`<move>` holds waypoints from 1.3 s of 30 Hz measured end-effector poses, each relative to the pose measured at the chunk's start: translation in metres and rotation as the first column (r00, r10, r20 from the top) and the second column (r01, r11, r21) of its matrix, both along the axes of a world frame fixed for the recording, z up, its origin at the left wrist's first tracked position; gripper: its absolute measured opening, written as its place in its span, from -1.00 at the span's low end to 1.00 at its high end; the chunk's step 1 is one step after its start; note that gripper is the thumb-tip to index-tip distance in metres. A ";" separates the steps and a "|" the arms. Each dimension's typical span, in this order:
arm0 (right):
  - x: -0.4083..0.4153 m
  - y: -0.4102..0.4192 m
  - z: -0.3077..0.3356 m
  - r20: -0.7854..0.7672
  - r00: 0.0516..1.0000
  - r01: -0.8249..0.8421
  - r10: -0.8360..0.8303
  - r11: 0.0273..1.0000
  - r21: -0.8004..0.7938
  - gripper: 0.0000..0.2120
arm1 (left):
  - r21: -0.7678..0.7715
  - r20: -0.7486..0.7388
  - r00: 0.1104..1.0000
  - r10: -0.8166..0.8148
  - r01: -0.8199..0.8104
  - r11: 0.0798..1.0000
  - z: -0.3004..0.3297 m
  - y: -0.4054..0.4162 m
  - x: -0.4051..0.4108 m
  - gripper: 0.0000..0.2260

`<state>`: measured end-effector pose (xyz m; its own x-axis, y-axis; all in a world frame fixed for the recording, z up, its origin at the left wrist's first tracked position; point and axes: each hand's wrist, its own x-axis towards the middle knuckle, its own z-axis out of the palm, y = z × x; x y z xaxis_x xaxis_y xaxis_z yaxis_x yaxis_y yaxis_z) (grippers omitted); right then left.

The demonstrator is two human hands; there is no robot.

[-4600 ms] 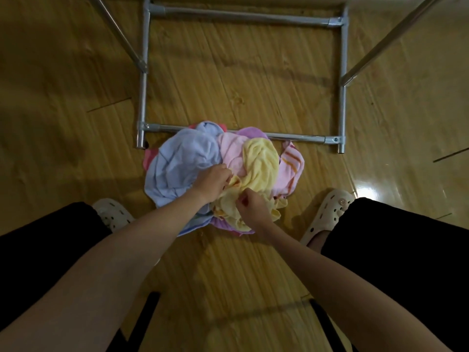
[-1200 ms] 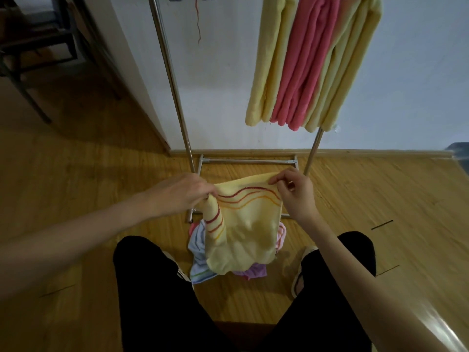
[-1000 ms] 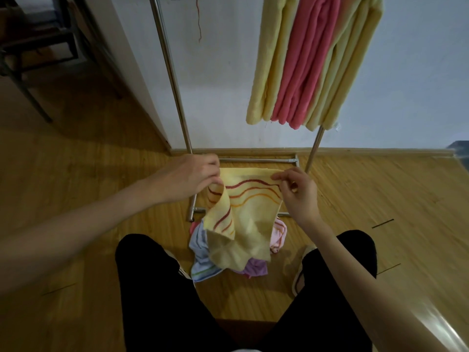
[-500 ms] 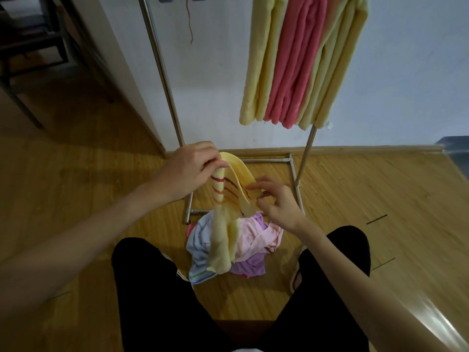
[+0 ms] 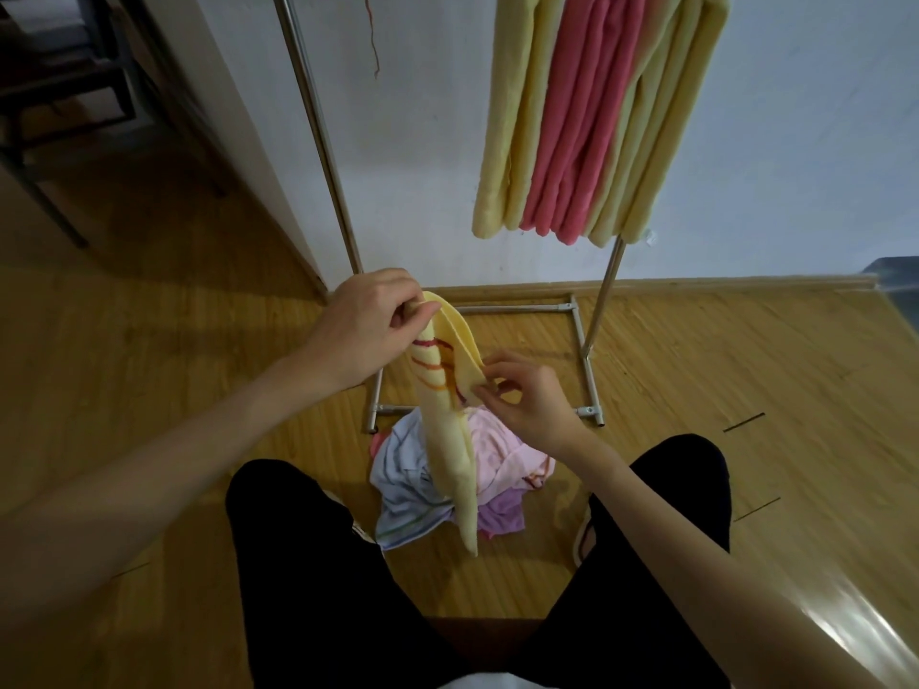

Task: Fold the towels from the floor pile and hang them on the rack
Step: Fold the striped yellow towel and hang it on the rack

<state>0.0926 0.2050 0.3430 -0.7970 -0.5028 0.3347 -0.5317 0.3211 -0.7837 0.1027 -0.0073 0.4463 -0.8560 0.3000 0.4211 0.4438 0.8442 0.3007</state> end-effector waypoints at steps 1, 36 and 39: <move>-0.002 0.001 -0.001 -0.006 1.000 0.017 -0.017 1.000 -0.003 -0.90 | 0.004 -0.006 1.000 0.002 -0.002 1.000 0.001 -0.002 0.000 -0.79; -0.060 0.043 0.131 -0.213 0.964 0.154 -0.160 0.987 -0.043 -0.83 | 0.115 -0.093 0.991 -0.092 0.103 0.988 0.059 -0.024 0.015 -0.69; -0.059 0.044 0.136 -0.208 0.966 0.148 -0.153 0.988 -0.039 -0.83 | 0.154 -0.078 0.994 -0.070 0.082 0.985 0.062 -0.023 0.016 -0.73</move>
